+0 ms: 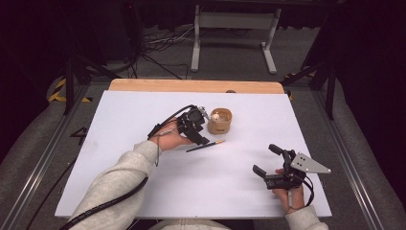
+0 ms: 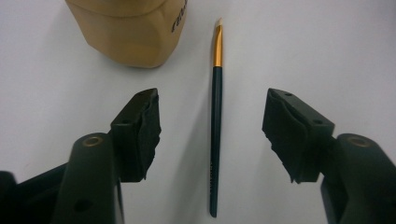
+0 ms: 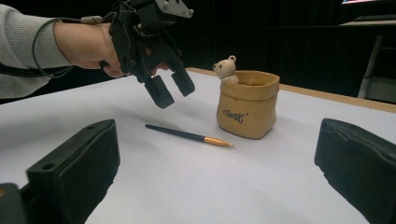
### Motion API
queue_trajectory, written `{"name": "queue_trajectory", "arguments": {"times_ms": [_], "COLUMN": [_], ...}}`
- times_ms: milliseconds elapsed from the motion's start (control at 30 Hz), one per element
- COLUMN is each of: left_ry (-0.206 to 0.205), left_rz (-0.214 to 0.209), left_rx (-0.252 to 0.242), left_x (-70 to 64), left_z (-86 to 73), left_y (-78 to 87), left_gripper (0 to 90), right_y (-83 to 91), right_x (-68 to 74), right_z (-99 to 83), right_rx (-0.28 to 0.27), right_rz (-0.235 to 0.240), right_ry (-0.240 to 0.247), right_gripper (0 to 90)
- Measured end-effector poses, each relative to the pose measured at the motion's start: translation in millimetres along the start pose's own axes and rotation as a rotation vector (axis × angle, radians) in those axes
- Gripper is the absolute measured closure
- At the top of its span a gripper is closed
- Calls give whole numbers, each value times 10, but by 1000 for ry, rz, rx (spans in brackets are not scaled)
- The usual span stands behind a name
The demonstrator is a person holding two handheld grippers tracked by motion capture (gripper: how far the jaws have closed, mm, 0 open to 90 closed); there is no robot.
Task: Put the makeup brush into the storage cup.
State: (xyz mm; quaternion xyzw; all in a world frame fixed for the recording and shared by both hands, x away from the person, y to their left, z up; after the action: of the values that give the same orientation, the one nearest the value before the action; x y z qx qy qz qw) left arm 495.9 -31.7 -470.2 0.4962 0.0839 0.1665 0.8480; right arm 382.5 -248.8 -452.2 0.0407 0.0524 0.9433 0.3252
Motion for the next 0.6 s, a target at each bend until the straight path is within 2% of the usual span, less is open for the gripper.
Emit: {"name": "queue_trajectory", "arguments": {"times_ms": [333, 600], "left_ry": [0, -26], "left_rz": [14, 30], "left_rx": [41, 93], "left_x": [-3, -16], "left_z": [-22, -63], "left_y": [-105, -175], "left_gripper": [441, 483], "right_y": [2, -5], "right_x": [-3, -3], "right_z": [-4, -12], "right_rx": [3, 7], "right_rz": [1, 3], "right_ry": [-2, -5], "right_gripper": [4, 6]}}
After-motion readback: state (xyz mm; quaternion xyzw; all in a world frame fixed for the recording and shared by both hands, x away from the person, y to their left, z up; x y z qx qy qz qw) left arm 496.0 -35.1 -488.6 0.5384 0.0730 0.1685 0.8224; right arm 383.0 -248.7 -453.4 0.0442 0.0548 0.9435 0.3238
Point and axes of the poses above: each handheld gripper's, and its own axes: y roughly backward along the jaws, z roughly out of its top, x roughly to its left, the point moved 9 cm from there along -y, roughly forward along the jaws, and after that the axes turned 5 degrees about z, right-handed, at the moved point
